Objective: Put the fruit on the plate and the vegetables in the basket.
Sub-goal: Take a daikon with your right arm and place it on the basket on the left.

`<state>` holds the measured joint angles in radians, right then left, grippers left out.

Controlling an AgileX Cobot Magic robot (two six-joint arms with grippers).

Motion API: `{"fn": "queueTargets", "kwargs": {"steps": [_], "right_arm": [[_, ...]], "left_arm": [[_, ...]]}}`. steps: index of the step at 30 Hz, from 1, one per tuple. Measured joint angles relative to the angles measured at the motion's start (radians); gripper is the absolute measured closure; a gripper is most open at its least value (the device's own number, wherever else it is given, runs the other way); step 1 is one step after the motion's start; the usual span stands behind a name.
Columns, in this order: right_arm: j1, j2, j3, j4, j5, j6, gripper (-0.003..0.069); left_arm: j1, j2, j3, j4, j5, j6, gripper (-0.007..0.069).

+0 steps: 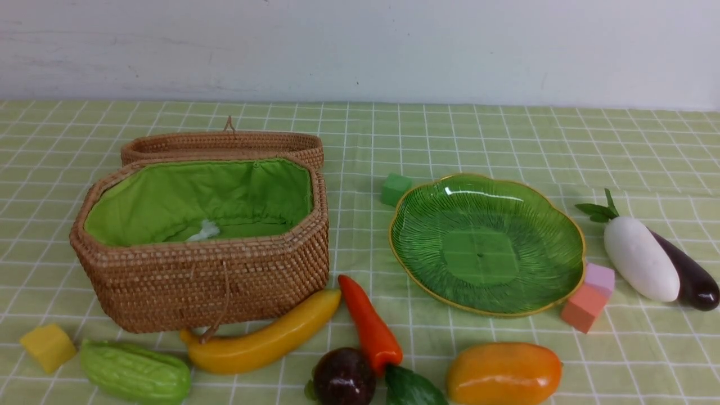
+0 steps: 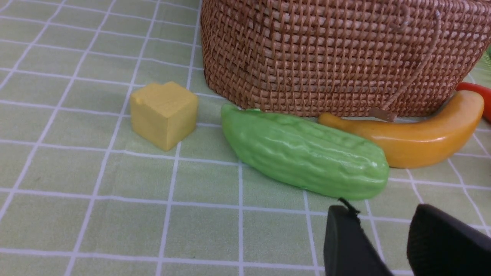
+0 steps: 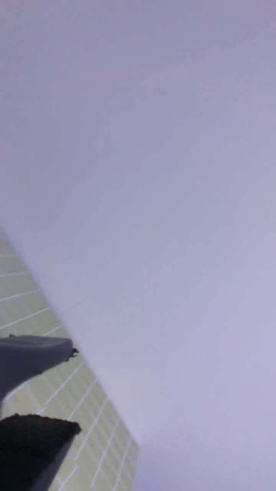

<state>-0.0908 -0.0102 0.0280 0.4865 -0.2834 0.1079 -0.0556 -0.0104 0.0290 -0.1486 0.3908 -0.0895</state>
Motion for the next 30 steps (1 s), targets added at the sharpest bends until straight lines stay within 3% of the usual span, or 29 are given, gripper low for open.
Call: {"fn": "queueTargets", "kwargs": {"steps": [4,8,14,21,25,30], "right_arm": [[0.0,0.0,-0.009,0.015,-0.171,0.008,0.0417],[0.0,0.0,-0.138,-0.065,-0.119,0.009,0.0417],[0.0,0.124,-0.519,-0.142,0.148,-0.005,0.0417],[0.0,0.628,-1.063,-0.248,0.681,-0.134,0.0417],[0.0,0.836,-1.177,-0.314,0.798,-0.19,0.0417],[0.0,1.077,-1.198,-0.295,0.867,-0.2,0.0417]], "left_arm": [[0.0,0.0,0.0,0.0,0.0,0.0,0.0386],[0.0,0.0,0.0,0.0,0.0,0.0,0.0386],[0.0,0.0,0.0,0.0,0.0,0.0,0.0386],[0.0,0.0,0.0,0.0,0.0,0.0,0.0386],[0.0,0.0,0.0,0.0,0.0,0.0,0.0386],[0.0,0.0,0.0,0.0,0.0,0.0,0.0386]]}}
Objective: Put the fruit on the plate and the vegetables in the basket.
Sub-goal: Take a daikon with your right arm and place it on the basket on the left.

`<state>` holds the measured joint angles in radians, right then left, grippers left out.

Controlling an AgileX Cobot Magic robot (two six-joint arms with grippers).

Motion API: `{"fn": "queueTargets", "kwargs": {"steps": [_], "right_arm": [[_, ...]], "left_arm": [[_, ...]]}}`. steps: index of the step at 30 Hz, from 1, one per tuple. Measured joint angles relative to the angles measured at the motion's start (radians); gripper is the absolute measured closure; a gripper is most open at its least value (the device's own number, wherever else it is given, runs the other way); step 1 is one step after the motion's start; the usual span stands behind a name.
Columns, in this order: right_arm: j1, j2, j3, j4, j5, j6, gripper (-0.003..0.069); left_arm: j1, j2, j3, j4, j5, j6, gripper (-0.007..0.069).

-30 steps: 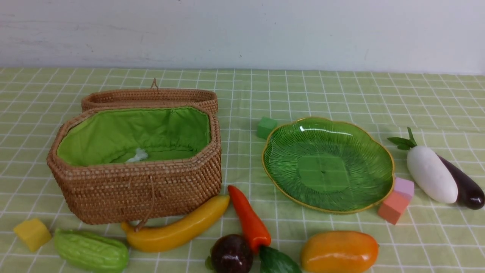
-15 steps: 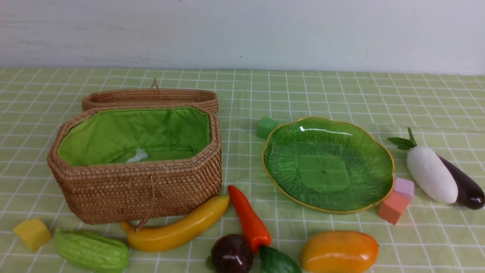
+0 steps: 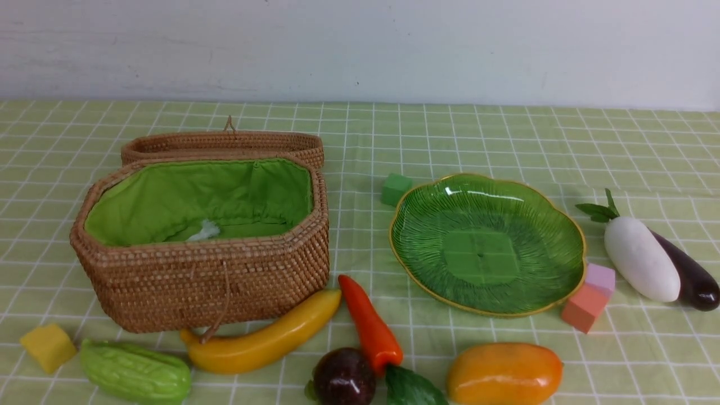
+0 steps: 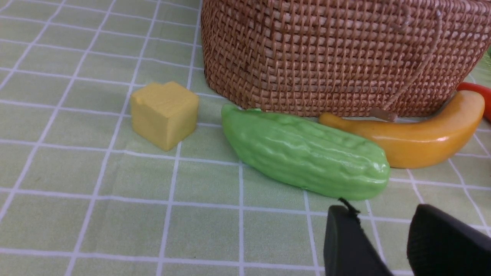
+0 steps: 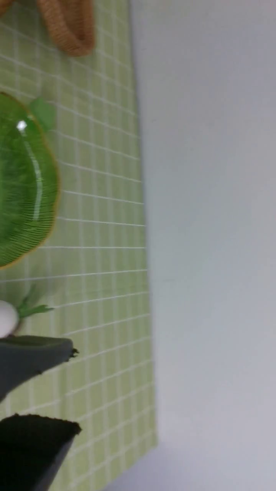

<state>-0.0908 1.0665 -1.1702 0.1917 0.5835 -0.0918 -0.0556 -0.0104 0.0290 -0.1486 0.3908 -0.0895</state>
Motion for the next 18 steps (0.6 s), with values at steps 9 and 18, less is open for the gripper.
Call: {"fn": "queueTargets", "kwargs": {"steps": [9,18], "right_arm": [[0.0,0.339,0.0,0.008,0.145,-0.01,0.0376],[0.0,0.605,-0.145,-0.068,0.251,-0.013,0.0054]], "left_arm": [[0.0,0.0,0.0,0.0,0.0,0.0,0.0386],[0.0,0.0,0.0,0.0,0.0,0.0,0.0386]]}}
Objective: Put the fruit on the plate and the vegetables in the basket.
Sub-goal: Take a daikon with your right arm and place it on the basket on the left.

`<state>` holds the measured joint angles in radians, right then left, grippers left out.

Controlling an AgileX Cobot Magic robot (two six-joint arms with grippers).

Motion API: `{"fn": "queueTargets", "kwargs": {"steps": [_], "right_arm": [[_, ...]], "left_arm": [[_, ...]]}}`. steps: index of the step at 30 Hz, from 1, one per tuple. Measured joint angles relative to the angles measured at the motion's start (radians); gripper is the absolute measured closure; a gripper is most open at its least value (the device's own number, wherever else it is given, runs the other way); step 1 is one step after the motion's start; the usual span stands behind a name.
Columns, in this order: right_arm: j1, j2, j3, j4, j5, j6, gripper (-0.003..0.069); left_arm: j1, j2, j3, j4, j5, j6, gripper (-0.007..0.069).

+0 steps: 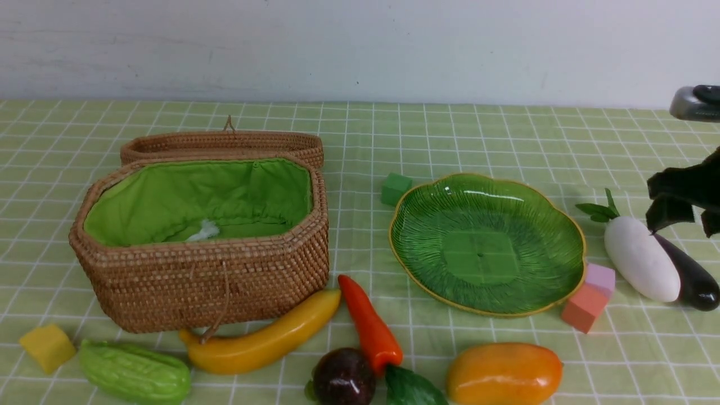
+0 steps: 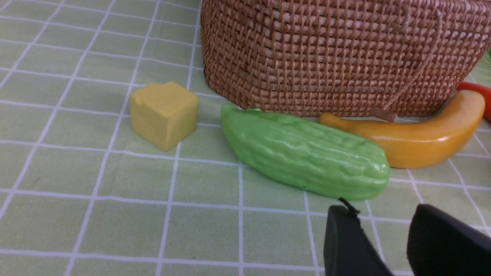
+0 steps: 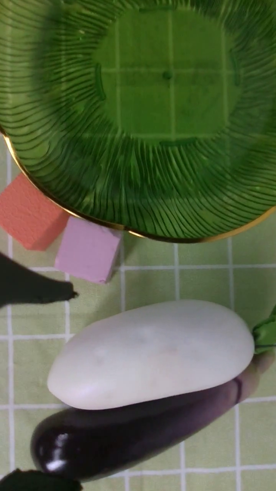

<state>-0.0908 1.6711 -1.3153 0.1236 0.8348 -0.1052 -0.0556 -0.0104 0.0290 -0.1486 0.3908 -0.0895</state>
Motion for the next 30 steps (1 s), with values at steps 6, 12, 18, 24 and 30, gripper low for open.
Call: {"fn": "queueTargets", "kwargs": {"steps": [6,12,18,24,30], "right_arm": [[0.0,0.149,-0.064,-0.041,0.019,-0.021,-0.0013],[0.0,0.215,-0.064,-0.037,-0.039,-0.049,0.0067],[0.0,0.248,-0.066,-0.032,-0.103,-0.049,0.0099],[0.0,0.311,-0.067,-0.03,-0.114,-0.049,0.0099],[0.0,0.328,-0.068,-0.028,-0.114,-0.049,0.0157]], "left_arm": [[0.0,0.0,0.0,0.0,0.0,0.0,0.0386],[0.0,0.0,0.0,0.0,0.0,0.0,0.0386],[0.0,0.0,0.0,0.0,0.0,0.0,0.0386],[0.0,0.0,0.0,0.0,0.0,0.0,0.0386],[0.0,0.0,0.0,0.0,0.0,0.0,0.0386]]}}
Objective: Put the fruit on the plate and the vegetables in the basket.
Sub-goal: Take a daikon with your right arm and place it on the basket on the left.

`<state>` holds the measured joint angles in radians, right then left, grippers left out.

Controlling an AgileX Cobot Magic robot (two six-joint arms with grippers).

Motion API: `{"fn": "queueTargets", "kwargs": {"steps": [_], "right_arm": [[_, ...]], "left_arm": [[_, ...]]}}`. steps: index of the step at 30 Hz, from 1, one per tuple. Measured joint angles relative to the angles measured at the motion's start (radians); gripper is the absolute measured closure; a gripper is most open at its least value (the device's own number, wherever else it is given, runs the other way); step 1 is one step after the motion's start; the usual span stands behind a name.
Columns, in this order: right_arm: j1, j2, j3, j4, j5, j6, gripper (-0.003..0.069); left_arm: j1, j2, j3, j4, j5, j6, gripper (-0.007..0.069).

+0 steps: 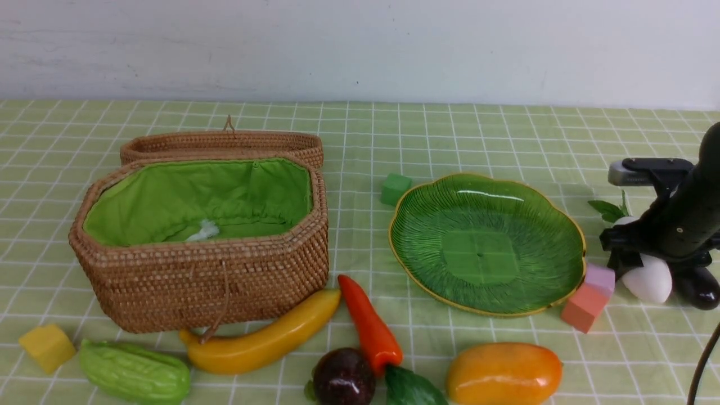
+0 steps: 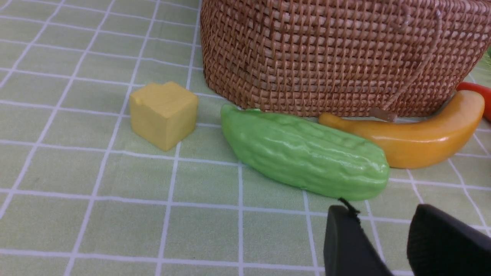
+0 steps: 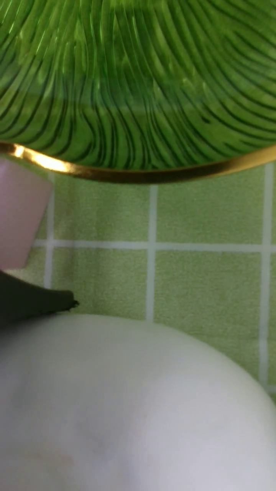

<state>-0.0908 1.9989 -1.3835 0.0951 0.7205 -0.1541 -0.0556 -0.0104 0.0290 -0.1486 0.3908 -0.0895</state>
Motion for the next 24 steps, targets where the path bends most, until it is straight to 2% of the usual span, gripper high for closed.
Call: {"fn": "queueTargets", "kwargs": {"steps": [1,10,14,18,21,24], "right_arm": [[0.0,0.0,0.0,0.0,0.001,0.0,0.0174],[0.0,-0.097,-0.055,0.033,0.009,0.0,0.0174],[0.007,-0.165,-0.156,0.13,0.009,0.0,0.0174],[0.093,-0.208,-0.317,0.337,-0.005,-0.055,0.0174],[0.222,-0.209,-0.39,0.507,-0.052,-0.182,0.0174],[0.373,-0.194,-0.422,0.653,-0.106,-0.371,0.0174]], "left_arm": [[0.0,0.0,0.0,0.0,0.0,0.0,0.0386],[0.0,0.0,0.0,0.0,0.0,0.0,0.0386],[0.0,0.0,0.0,0.0,0.0,0.0,0.0386],[0.0,0.0,0.0,0.0,0.0,0.0,0.0386],[0.0,0.0,0.0,0.0,0.0,0.0,0.0386],[0.0,0.0,0.0,0.0,0.0,0.0,0.0386]]}}
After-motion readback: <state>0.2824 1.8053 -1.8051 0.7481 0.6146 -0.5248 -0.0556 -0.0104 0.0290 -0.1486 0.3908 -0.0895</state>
